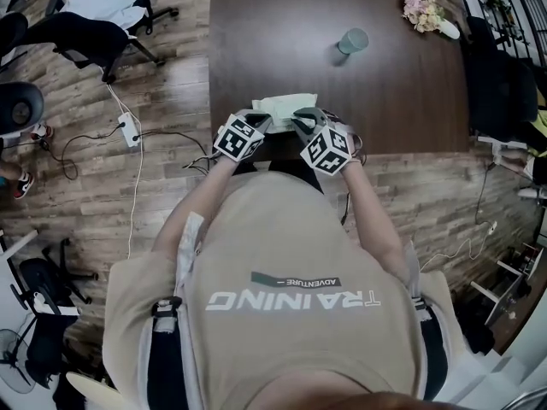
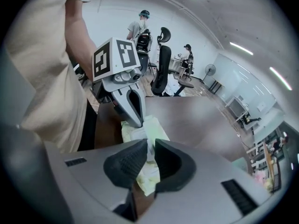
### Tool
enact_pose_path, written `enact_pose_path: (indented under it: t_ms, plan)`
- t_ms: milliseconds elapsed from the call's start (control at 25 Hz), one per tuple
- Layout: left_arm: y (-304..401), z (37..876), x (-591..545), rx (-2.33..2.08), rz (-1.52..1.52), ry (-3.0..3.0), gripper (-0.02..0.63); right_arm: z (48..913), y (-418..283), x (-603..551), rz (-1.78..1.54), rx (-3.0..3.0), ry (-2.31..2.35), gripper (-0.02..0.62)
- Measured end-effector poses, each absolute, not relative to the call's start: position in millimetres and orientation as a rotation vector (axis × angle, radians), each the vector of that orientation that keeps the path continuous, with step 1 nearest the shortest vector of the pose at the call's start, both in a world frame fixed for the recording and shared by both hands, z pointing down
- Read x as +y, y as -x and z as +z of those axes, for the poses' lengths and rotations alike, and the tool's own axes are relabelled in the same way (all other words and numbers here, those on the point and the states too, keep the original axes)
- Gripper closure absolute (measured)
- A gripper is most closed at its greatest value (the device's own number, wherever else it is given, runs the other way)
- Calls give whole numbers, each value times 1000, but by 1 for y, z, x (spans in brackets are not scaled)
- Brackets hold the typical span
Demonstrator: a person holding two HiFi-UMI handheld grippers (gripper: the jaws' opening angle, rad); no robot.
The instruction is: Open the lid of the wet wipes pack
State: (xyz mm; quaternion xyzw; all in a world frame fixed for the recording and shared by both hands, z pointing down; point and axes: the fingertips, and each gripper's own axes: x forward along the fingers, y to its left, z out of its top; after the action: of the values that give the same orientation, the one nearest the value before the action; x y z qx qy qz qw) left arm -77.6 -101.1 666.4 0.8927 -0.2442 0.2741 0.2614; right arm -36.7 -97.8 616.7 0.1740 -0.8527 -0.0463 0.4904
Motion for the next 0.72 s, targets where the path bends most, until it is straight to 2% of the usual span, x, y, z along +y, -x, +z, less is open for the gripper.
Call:
enact_pose_path:
  t_ms: [720]
  plan:
    - [71, 670, -103, -693, 852, -2321, 597, 595, 28, -141, 166, -2285, -494, 543]
